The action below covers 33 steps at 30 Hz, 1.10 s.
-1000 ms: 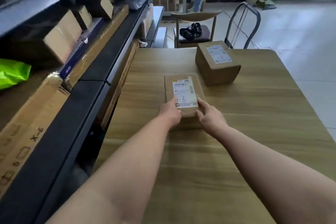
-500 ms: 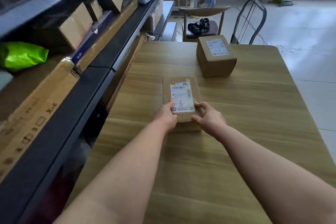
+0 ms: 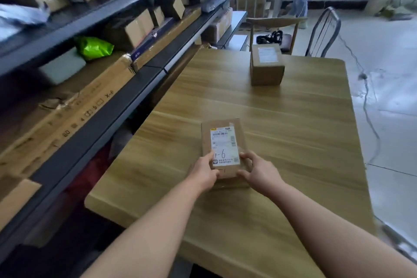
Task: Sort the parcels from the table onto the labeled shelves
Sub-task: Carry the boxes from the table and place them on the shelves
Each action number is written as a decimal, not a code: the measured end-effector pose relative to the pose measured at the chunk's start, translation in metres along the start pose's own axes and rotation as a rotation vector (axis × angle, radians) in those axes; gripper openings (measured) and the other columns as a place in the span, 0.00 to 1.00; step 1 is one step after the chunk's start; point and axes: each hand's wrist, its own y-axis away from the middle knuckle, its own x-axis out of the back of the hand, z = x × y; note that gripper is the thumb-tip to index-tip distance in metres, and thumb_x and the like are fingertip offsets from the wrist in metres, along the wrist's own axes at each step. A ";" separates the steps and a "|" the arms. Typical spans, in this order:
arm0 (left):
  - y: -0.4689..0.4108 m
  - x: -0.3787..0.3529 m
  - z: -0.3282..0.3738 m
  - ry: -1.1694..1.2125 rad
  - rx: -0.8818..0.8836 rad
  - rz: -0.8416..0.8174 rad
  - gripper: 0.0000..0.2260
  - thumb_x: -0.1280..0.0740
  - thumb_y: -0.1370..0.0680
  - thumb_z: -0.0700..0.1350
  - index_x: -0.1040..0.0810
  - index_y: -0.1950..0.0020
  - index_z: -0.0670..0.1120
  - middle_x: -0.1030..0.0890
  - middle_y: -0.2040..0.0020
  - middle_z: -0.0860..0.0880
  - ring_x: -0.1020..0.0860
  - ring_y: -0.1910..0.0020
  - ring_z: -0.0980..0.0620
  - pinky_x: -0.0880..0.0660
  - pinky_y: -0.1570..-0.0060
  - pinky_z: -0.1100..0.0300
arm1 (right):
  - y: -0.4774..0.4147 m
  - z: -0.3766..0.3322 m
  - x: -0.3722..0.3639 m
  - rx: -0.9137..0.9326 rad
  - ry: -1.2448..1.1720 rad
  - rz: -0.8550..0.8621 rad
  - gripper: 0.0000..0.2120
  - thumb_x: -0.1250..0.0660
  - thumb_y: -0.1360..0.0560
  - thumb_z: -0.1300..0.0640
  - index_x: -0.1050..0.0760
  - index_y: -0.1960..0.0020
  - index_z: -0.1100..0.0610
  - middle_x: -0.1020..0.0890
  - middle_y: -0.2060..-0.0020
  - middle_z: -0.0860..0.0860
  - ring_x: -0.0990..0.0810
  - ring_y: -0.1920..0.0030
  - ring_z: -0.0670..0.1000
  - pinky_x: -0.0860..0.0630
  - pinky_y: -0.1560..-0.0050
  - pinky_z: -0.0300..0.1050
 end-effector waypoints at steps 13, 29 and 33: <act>0.087 -0.013 -0.035 -0.020 -0.036 -0.084 0.37 0.28 0.26 0.45 0.42 0.22 0.56 0.31 0.27 0.53 0.31 0.30 0.51 0.35 0.30 0.56 | 0.079 0.034 -0.021 0.115 0.140 -0.062 0.22 0.36 0.24 0.43 0.36 0.32 0.44 0.20 0.43 0.51 0.22 0.43 0.56 0.28 0.50 0.47; 0.050 -0.027 -0.045 0.360 0.073 -0.085 0.38 0.31 0.24 0.44 0.49 0.26 0.71 0.23 0.36 0.50 0.22 0.45 0.50 0.24 0.40 0.51 | 0.051 0.018 -0.039 0.026 -0.155 -0.096 0.32 0.36 0.22 0.50 0.48 0.23 0.43 0.46 0.24 0.51 0.41 0.26 0.51 0.38 0.31 0.49; 0.053 -0.030 -0.037 0.420 0.111 -0.079 0.36 0.34 0.22 0.41 0.49 0.24 0.68 0.27 0.30 0.48 0.24 0.39 0.45 0.27 0.37 0.49 | 0.047 0.020 -0.040 0.039 -0.139 -0.105 0.32 0.37 0.22 0.49 0.50 0.23 0.43 0.46 0.24 0.52 0.41 0.26 0.52 0.37 0.30 0.53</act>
